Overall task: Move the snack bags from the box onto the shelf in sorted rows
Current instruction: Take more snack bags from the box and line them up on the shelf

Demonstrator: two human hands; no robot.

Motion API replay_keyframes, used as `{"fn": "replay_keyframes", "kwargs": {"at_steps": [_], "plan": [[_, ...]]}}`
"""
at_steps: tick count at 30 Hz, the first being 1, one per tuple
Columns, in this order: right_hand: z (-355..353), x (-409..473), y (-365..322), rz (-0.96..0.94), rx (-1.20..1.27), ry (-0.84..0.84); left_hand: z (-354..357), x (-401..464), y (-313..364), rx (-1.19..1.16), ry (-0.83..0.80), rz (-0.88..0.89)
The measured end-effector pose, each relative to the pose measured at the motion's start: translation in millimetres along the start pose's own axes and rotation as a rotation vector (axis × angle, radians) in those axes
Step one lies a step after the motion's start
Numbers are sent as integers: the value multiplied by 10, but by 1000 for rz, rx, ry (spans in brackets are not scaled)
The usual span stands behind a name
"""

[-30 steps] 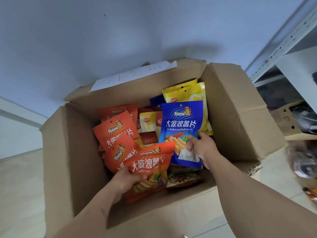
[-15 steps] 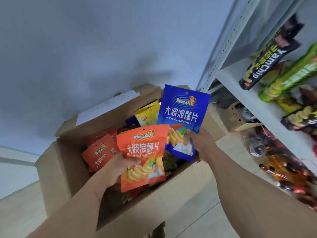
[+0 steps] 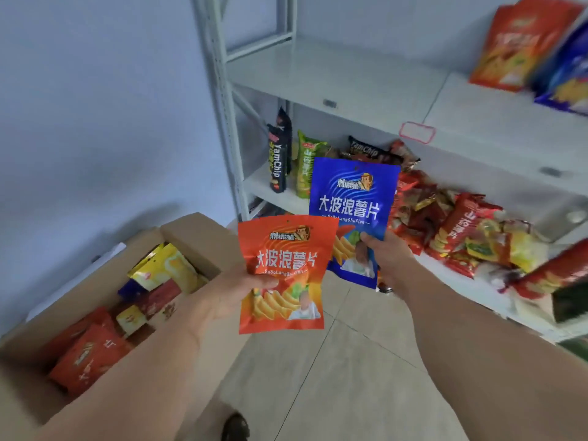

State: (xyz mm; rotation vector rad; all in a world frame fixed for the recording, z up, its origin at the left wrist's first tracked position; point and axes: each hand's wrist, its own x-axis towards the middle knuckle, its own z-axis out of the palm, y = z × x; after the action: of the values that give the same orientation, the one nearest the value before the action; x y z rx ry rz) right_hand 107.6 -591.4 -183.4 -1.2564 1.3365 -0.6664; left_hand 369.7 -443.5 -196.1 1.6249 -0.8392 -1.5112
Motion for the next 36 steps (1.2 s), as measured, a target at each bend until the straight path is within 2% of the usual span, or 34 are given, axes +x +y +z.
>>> {"fn": "replay_keyframes", "kwargs": {"at_steps": [8,16,26,36], "plan": [[-2201,-895,-84,-52,34,250,1971,-178,815,186,-202,183],[-3655,-1086,-89,-35,143,472,3250,160,1377,276,-370,206],[-4904,124,-738,-99,182,542,4136,1463,2538,280,-426,255],[-5757,1775,-1322,-124,266,487,4694,2699,3783,273,-373,294]]}}
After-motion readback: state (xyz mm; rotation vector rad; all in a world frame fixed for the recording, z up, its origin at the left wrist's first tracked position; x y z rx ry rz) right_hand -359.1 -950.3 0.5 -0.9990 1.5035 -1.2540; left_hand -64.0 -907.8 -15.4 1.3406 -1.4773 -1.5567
